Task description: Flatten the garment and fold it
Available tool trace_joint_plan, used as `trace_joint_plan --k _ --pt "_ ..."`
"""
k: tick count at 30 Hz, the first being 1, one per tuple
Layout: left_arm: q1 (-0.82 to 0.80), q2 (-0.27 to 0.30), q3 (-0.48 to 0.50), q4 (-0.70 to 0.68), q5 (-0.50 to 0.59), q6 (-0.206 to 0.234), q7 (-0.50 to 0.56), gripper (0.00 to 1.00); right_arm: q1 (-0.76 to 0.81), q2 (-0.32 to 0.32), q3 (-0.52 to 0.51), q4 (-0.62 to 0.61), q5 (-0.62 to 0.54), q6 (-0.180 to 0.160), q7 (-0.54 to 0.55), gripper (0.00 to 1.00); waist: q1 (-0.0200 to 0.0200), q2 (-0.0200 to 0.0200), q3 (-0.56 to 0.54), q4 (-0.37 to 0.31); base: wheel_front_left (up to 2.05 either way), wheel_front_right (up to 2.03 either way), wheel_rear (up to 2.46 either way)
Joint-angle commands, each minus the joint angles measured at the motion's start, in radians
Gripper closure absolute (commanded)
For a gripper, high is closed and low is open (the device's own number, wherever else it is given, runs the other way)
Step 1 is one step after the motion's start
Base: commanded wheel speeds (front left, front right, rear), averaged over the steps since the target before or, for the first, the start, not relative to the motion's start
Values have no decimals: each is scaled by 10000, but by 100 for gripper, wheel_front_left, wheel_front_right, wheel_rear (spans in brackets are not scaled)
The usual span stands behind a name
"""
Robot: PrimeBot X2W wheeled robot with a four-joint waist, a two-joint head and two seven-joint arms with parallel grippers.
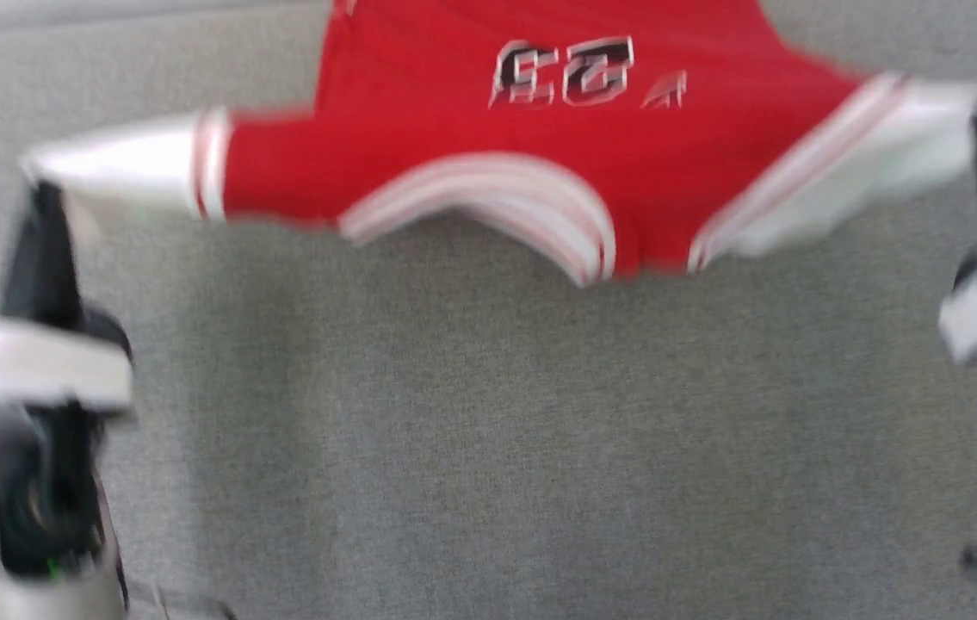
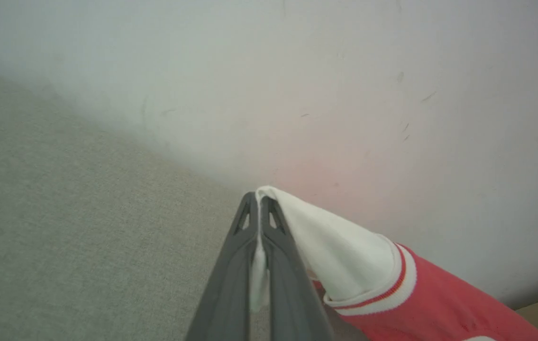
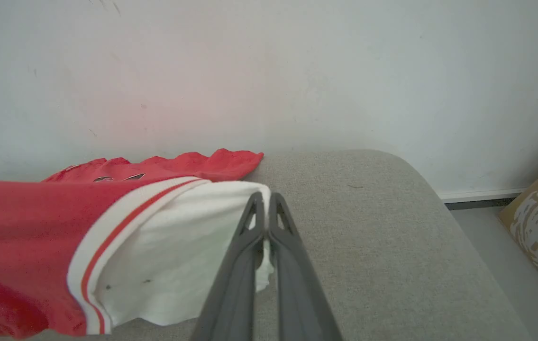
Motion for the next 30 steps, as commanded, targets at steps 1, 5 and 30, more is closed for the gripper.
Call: trace_joint_plan --k 1,5,30 --pt "654 -50 0 -209 -35 -47 65 100 660 239 -239 -275 114 -13 51 100 3 0 -551 -31 0 0 0" --pt "2128 -70 -277 -379 75 -212 395 100 2107 661 -553 -545 287 -13 149 100 3 0 -943 50 0 0 0" --pt "6836 195 -1264 -1999 -429 -916 2113 100 7586 951 -342 -3020 1995 -13 1896 100 3 0 -2597 472 0 0 0"
